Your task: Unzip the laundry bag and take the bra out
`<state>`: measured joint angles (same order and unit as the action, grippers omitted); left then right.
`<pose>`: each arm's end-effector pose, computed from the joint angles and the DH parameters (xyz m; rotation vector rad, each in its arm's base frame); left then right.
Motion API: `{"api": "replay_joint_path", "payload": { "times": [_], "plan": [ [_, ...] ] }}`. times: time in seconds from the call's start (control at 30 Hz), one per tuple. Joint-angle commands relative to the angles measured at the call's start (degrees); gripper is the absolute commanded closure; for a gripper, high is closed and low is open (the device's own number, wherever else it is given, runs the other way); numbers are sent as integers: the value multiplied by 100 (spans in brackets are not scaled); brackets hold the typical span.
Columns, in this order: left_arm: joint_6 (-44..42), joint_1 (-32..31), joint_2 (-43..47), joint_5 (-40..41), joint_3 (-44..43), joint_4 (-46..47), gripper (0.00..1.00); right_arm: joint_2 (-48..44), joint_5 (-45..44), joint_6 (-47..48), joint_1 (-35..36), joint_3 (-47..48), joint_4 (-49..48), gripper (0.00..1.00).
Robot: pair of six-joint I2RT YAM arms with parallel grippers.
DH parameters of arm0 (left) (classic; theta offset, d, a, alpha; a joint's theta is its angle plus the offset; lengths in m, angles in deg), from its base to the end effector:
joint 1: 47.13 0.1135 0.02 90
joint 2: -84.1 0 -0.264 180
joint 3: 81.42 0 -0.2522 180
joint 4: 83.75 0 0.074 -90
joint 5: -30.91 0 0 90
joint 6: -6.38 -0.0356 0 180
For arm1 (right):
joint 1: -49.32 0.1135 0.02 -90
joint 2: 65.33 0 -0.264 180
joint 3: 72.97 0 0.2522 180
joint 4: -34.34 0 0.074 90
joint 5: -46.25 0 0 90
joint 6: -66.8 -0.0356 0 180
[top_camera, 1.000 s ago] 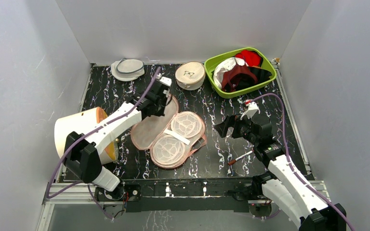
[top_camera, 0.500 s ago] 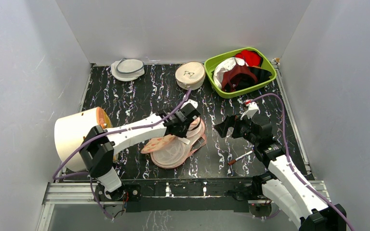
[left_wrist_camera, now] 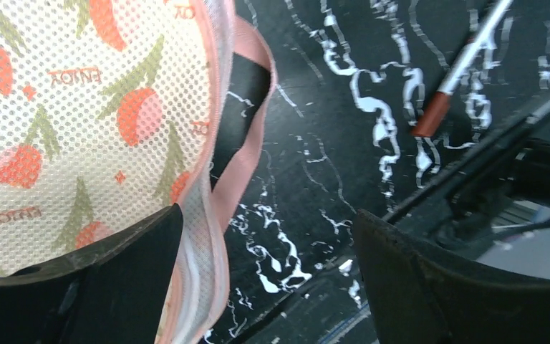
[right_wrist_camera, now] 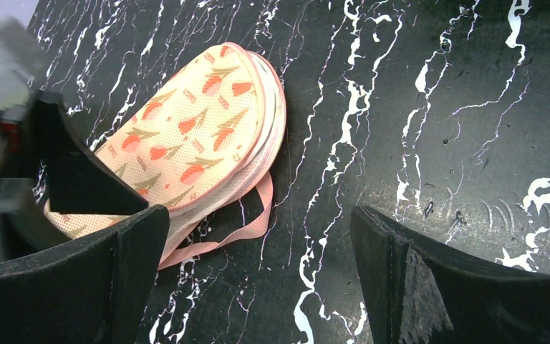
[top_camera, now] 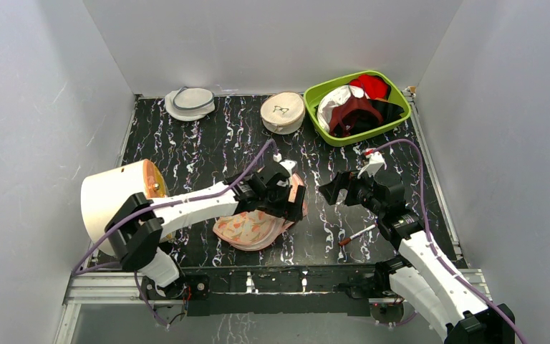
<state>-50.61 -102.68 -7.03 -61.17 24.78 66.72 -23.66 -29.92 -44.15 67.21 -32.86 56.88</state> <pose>0.1918 -0.2818 0.2224 0.5122 2.4775 -0.7311 0.1630 0.0616 0.2378 -0.1056 2.0399 0.6718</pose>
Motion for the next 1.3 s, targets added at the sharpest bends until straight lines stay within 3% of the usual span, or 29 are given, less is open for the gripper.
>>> {"api": "replay_joint_path", "payload": {
  "times": [0.0,0.17,0.3,0.4,0.53,0.8,0.9,1.1,1.27],
  "plan": [
    [-145,158,703,-10,-189,-75,12,-19,-38,24,-5,-7,-350,2],
    [128,644,1145,-372,362,281,9,5,-37,23,-9,-7,-350,2],
    [720,765,952,-1268,1226,1608,9,21,-34,10,-5,2,-342,2],
    [1270,765,500,-1963,1769,2857,20,0,-20,-13,-5,-7,-324,2],
    [1610,709,252,-2036,2169,3824,33,-14,-6,-31,-5,-24,-322,2],
    [866,409,515,-1043,1795,2712,34,135,-3,-46,-5,-14,-378,2],
    [810,329,426,-1033,1749,2541,28,202,26,-87,-5,-44,-458,2],
    [1237,243,254,-1462,2214,3347,26,368,184,-278,-5,-279,-780,2],
    [622,232,775,-891,1722,2384,14,392,151,-289,-5,-269,-750,2]
  ]
}}
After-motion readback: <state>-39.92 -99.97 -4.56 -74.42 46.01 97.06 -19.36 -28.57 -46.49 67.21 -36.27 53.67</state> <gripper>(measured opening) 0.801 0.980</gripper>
